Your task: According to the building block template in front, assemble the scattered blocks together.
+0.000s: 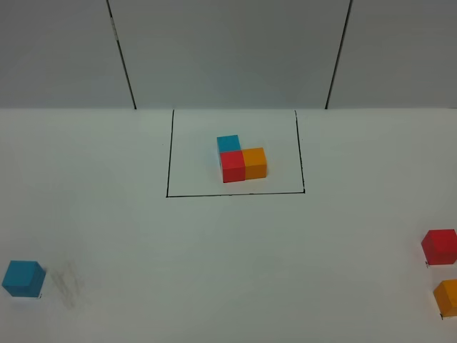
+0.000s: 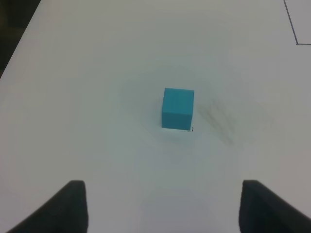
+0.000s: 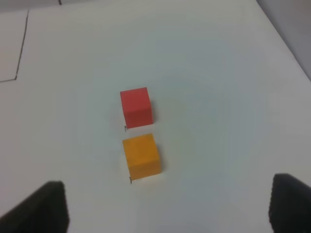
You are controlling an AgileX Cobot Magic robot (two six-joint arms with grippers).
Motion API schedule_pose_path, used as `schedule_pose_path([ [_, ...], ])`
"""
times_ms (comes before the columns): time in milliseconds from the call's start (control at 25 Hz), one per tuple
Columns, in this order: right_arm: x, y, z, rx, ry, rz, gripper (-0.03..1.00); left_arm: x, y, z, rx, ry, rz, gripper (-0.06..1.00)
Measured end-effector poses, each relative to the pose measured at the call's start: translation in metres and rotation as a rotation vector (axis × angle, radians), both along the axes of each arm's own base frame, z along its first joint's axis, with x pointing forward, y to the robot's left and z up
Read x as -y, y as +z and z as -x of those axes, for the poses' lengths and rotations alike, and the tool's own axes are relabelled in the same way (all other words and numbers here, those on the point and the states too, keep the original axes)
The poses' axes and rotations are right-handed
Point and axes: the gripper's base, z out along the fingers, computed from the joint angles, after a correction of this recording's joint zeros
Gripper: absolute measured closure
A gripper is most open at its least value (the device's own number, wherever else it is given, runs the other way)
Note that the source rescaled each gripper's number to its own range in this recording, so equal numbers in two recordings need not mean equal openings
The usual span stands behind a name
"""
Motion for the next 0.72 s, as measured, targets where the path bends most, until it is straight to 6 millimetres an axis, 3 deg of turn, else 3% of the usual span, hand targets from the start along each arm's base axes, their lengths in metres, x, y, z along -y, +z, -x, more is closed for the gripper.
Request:
schedule_pose_path([
  [720, 0.0000, 0.0000, 0.0000, 0.000, 0.000, 0.000, 0.10, 0.0000, 0.0000, 0.0000, 0.000, 0.000, 0.000, 0.42],
])
